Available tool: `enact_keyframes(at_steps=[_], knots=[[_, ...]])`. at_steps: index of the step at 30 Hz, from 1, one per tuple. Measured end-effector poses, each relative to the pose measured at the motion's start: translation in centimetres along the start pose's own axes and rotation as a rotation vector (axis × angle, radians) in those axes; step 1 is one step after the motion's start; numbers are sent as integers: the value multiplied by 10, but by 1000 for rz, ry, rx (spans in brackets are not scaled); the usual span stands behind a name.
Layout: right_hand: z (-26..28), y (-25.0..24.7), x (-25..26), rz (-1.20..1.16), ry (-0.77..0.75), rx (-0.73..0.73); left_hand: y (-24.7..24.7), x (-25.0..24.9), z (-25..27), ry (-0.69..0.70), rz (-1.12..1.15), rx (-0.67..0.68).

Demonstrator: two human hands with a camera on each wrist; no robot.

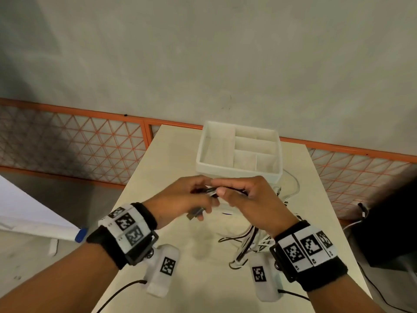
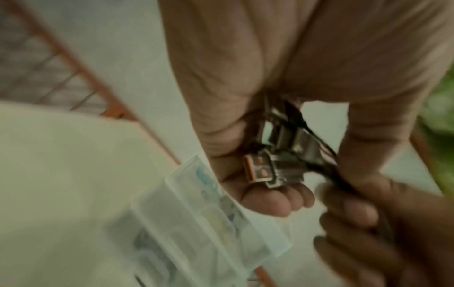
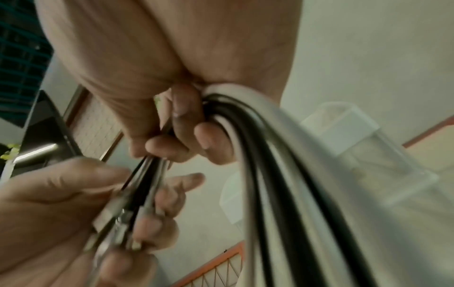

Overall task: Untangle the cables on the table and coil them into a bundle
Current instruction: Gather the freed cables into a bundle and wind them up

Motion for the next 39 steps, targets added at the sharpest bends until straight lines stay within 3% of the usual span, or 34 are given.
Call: enact_keyframes(at_steps=[2,3,5,11,19,22,25,28,31,35,39], knots=[[2,-6,-1,-93,-30,-55,-5,4,2,-34,509,-12],[3,-8,-2,-117,-35,-76,-5,7,1,-72,659,-20],[1,-7,-6,-116,-37,-86,-1,9,-3,-130,738,-36],[-3,6,-8,1,-75,-11,-3,3,-8,-127,468,-212],[-6,17,-5,356,-193,21,3,-4,-10,-83,206,-118],[-7,19,-7,330,-196,21,2,-3,-12,-54,82,-160],[-8,20,-8,247,-150,-10,-7,-1,-13,-23,74,-302],[-7,0,-18,123,-2,-188,-16,-1,-13,3,143,-412],[-5,-5,-15,81,-65,-218,-17,-5,-13,16,151,-379],[-2,4,-4,220,-235,-182,-9,-10,-15,48,51,-332],[-6,12,-15,318,-215,-105,-10,-4,-15,22,3,-306]])
Point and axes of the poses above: each hand's wrist, its own z-axis away from the middle knuckle, its own y-axis out of the palm, x = y × z, the point moved 7 cm from there along -z, towards the middle knuckle, and after that the axes turned 3 degrees about x, right-handed, at the moved point
